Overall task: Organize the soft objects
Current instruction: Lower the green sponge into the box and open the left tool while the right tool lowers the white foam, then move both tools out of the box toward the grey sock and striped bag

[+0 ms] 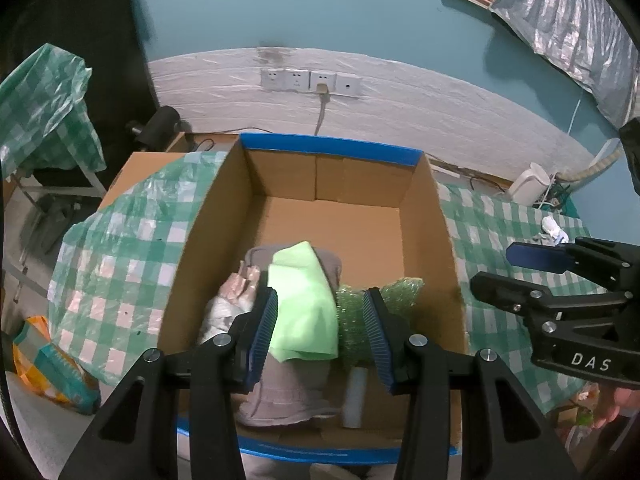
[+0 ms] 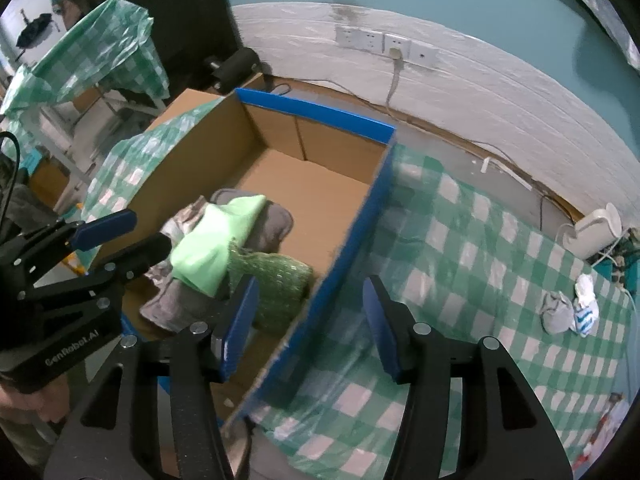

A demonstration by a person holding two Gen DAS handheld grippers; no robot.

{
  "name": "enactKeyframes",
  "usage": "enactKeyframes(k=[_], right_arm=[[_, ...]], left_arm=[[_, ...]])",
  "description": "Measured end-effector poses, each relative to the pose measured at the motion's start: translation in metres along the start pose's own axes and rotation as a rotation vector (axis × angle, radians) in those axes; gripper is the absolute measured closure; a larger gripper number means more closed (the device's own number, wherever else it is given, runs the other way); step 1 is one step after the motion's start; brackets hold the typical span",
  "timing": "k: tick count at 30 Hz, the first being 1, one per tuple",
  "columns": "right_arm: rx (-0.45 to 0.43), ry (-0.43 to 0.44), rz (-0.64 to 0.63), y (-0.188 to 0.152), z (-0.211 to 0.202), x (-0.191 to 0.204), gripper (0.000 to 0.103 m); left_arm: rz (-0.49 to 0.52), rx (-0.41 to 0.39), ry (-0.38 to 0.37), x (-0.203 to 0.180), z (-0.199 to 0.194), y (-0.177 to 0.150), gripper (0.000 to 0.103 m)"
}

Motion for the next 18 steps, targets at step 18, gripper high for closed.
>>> enactKeyframes(k=[18], right_arm=[[-0.016, -0.091, 0.096, -0.025, -0.022, -0.091, 0.045]], left_arm=[[0.104, 0.023, -0.032, -0.064, 0.01, 0.01, 0.056]])
Point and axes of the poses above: each gripper's, at about its wrist camera, not at the fingertips, and z roughly the way its jaws point, x to its left, y to its top, the point moved 10 cm from there along z, roughly the way its jaws point, and after that the axes turned 8 degrees about z, right-handed, at the moved point
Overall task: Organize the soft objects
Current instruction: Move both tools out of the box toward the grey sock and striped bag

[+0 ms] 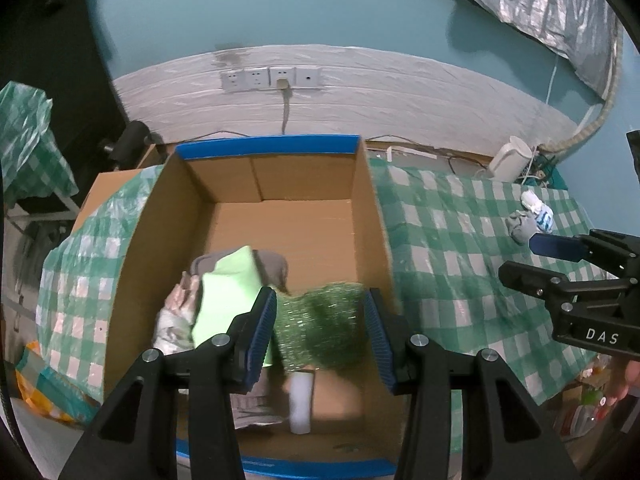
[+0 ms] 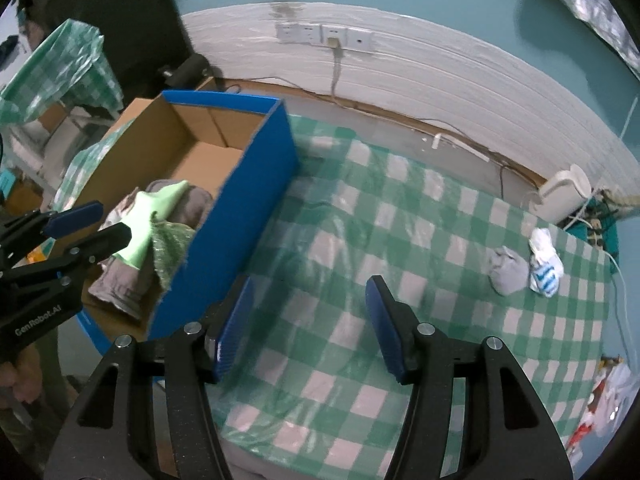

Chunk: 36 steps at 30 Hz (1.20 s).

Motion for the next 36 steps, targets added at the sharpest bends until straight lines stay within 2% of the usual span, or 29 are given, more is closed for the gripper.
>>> enactKeyframes(k=[7, 24, 28, 36], right_arm=[[-0.015, -0.026, 0.048, -0.006, -0.007, -0.036, 0.045], [-0.036, -0.061, 0.161, -0.023, -0.02, -0.116, 0.045], [-0.042, -0.067, 0.182, -0.026, -0.022, -0.131, 0.045], [-0.046, -0.085, 0.207, -0.031, -0.026, -0.161, 0.045]], left_arm=[[0.045, 0.002, -0.012, -0.028, 0.002, 0.009, 0.051], [0.149, 0.016, -0.037, -0.095, 0.012, 0.027, 0.051], [0.174, 0.014, -0.04, -0.112, 0.014, 0.032, 0.046], [0.215, 0.04, -0.037, -0.136, 0.026, 0.033, 0.046]])
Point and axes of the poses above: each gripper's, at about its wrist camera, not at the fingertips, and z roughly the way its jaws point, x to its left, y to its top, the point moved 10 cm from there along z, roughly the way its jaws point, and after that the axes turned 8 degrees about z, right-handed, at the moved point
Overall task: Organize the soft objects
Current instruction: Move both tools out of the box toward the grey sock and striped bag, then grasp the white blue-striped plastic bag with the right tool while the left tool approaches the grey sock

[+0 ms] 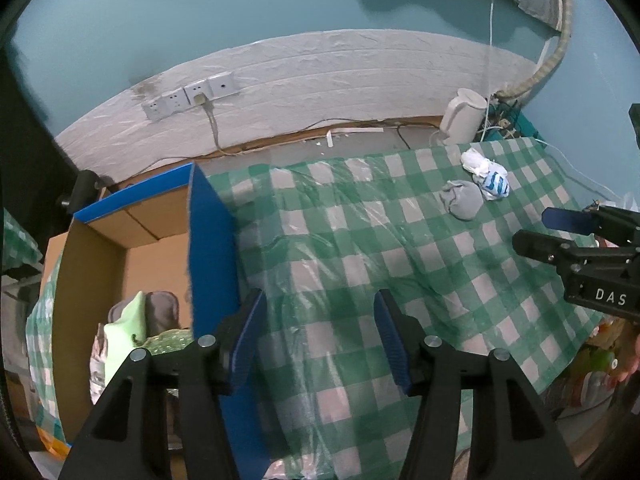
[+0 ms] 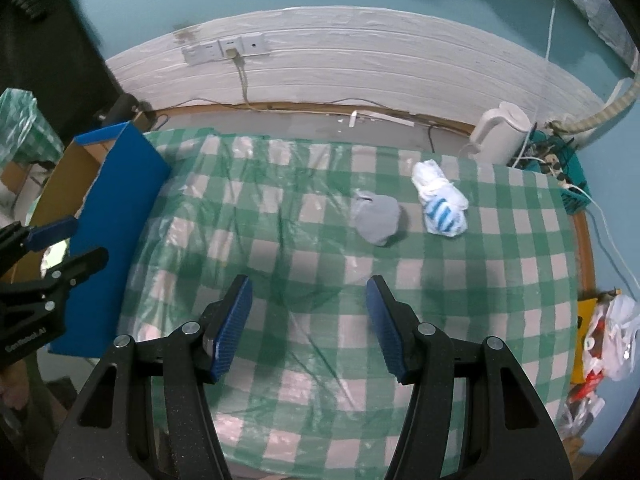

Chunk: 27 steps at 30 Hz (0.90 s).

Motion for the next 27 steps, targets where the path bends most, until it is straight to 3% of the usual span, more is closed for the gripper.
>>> enactKeyframes(k=[13, 20, 27], right_arm=[[0.014, -0.06, -0.007, 0.024, 0.003, -0.051, 0.045], [0.07, -0.069, 0.004, 0.043, 0.028, -0.075, 0.045], [0.115, -0.088, 0.015, 0.056, 0.06, -0.102, 0.045]], left_arm=[[-0.003, 0.041, -0.037, -0.028, 0.031, 0.023, 0.045], [-0.031, 0.075, -0.058, -0.038, 0.059, 0.045, 0.04], [0.008, 0.106, -0.066, -0.064, 0.086, 0.07, 0.04]])
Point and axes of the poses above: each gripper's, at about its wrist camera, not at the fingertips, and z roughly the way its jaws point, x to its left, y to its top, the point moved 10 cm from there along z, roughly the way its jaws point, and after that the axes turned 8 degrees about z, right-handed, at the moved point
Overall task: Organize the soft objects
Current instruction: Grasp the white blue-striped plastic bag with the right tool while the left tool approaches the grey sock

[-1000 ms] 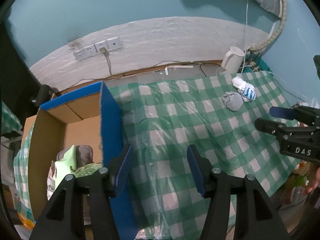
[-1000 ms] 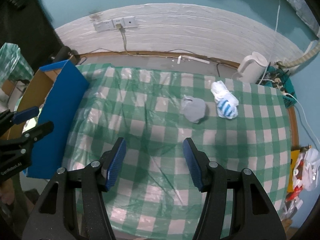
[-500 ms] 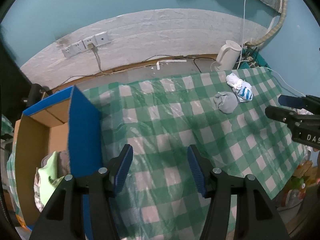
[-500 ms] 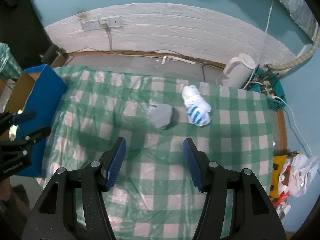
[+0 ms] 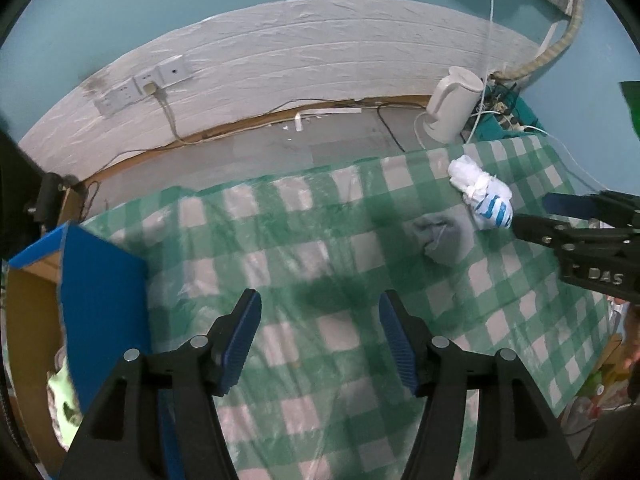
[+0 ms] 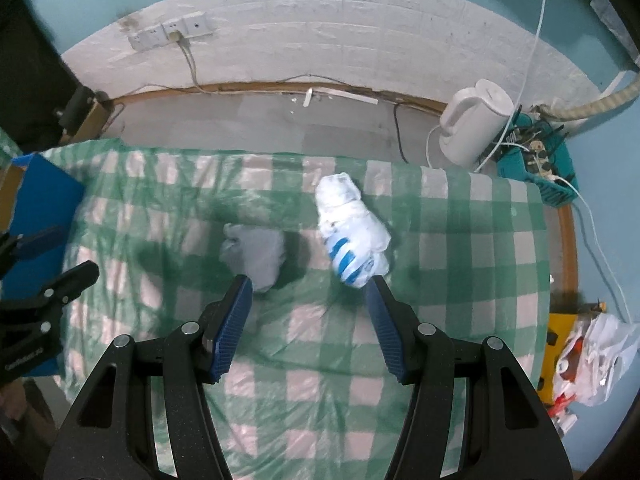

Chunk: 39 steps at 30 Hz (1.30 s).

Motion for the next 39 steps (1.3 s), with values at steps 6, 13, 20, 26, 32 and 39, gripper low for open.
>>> enactKeyframes(k=[6, 13, 20, 26, 32, 39], right_arm=[[0.016, -0.011, -0.017, 0.013, 0.02, -0.009, 0.045], [0.043, 0.016, -0.032, 0.021, 0.042, -0.014, 0.044], [0.073, 0.046, 0.018, 0.02, 0.063, -0.025, 0.044], [0.077, 0.025, 0.037, 0.02, 0.073, -0.037, 0.044], [0.084, 0.032, 0.072, 0.016, 0.075, -0.047, 0.061], [0.066, 0.045, 0.1, 0.015, 0.061, -0.058, 0.062]], left_arm=[[-0.019, 0.006, -0.038, -0.016, 0.017, 0.018, 0.038], [-0.072, 0.017, -0.057, -0.023, 0.041, 0.029, 0.038], [-0.04, 0.012, -0.096, -0.044, 0.043, 0.032, 0.038], [-0.022, 0.022, -0.098, -0.057, 0.05, 0.035, 0.038], [-0.017, 0.041, -0.094, -0.067, 0.056, 0.038, 0.037], [-0.009, -0.006, -0.121, -0.086, 0.05, 0.047, 0.026]])
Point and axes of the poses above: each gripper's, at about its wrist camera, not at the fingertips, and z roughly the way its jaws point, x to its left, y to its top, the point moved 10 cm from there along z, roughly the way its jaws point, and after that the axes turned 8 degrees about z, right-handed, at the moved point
